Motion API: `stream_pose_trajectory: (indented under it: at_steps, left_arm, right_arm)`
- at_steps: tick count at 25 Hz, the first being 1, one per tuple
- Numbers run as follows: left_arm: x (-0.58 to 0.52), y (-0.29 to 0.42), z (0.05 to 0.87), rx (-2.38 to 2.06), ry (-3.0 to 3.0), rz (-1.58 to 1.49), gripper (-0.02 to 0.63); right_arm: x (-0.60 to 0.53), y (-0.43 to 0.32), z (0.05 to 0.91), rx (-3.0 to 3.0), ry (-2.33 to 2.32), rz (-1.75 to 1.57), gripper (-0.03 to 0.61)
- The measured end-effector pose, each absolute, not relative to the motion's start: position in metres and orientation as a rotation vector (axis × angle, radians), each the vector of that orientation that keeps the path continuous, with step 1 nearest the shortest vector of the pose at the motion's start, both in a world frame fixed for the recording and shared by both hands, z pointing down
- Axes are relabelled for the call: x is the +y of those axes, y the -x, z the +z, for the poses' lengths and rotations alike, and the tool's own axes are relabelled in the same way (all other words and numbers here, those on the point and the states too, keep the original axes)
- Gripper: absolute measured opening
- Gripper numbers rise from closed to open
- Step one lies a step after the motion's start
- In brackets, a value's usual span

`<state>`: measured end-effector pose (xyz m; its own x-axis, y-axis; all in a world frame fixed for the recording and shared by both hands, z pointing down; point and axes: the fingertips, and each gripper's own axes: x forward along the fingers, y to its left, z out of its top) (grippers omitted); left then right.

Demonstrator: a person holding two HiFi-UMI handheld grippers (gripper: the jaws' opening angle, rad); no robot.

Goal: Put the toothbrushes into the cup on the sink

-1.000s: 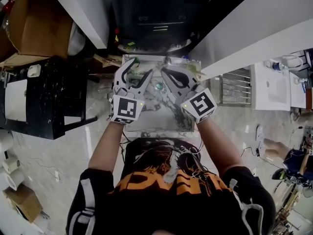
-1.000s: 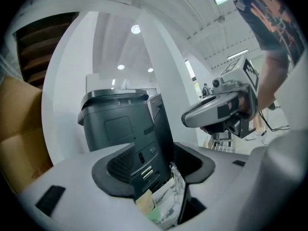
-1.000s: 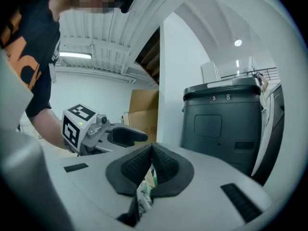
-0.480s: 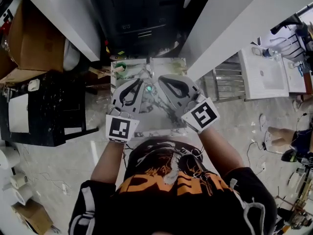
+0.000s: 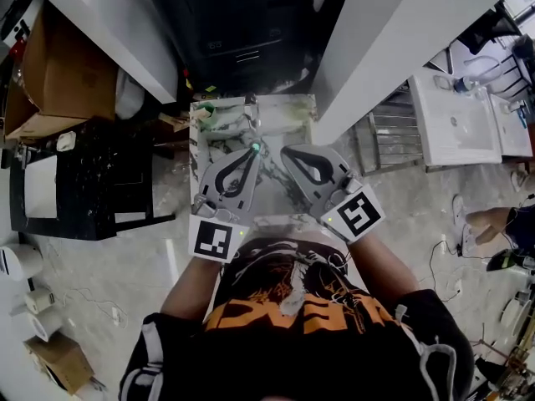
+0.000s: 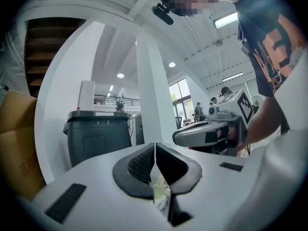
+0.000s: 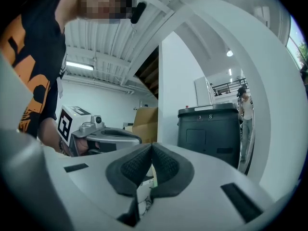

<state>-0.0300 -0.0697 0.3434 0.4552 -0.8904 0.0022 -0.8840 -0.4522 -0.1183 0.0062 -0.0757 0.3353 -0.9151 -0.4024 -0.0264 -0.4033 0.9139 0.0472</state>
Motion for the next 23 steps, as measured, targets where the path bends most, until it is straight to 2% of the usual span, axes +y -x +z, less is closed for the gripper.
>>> stream_pose_trajectory:
  at_steps: [14, 23]
  left_arm:
    - [-0.061, 0.012, 0.332, 1.529, 2.518, -0.23, 0.034]
    - [-0.062, 0.005, 0.327, 1.574, 2.543, -0.146, 0.034]
  right_arm:
    - [-0.067, -0.005, 0.321, 3.032, 0.565, 0.123, 0.014]
    - [-0.067, -0.011, 0.321, 3.039, 0.563, 0.131, 0.014]
